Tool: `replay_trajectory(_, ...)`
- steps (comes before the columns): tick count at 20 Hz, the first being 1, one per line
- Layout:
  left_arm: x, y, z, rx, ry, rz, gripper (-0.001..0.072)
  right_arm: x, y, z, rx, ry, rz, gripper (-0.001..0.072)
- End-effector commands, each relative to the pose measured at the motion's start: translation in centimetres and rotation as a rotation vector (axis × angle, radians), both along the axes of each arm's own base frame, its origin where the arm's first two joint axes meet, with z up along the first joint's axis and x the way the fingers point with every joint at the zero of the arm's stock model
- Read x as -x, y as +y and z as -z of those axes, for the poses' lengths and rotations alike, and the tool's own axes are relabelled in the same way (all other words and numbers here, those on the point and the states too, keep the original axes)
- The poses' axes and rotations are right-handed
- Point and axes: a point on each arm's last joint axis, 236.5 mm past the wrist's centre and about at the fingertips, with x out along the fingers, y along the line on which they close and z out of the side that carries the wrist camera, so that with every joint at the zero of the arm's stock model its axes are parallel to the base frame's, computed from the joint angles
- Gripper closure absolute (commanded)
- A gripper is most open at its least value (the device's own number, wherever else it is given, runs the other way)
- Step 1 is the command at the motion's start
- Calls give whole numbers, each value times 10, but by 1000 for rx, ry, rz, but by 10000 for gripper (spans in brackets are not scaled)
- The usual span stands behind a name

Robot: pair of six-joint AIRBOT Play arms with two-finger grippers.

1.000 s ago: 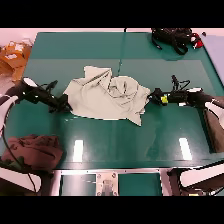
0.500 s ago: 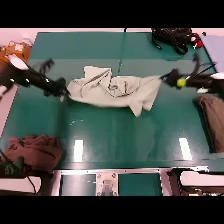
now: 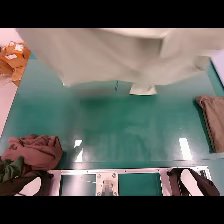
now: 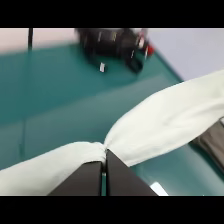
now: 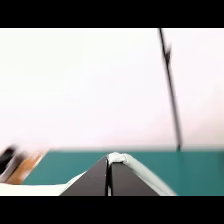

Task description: Fold the shirts.

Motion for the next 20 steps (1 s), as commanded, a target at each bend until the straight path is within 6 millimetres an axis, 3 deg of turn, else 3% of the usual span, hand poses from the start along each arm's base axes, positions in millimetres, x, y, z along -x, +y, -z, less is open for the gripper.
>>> replay_trajectory(1, 91, -3, -82, -12, -298, -23, 688, 92, 15, -91, 100, -305, 184, 692)
replay_trajectory(3, 111, 4, -89, -37, -345, -64, 688, 115, 23, -110, 116, -383, 217, 692)
replay_trajectory(6, 106, 19, -85, -82, -345, -135, 688, 113, 18, -111, 124, -383, 236, 692)
replay_trajectory(8, 82, 26, -68, -98, -285, -159, 688, 98, 7, -100, 106, -342, 241, 692)
replay_trajectory(10, 44, 29, -35, -111, -185, -154, 688, 72, -8, -72, 72, -252, 223, 692)
replay_trajectory(12, 0, 29, 14, -126, -46, -124, 687, 35, -29, -27, 19, -128, 203, 691)
replay_trajectory(14, -49, 25, 75, -99, 133, -82, 687, -10, -42, 35, -35, 16, 155, 692)
replay_trajectory(17, -114, 8, 183, -98, 382, 12, 687, -80, -51, 154, -125, 264, 89, 691)
replay_trajectory(20, -166, -25, 296, -110, 580, 79, 687, -140, -56, 274, -195, 498, 71, 692)
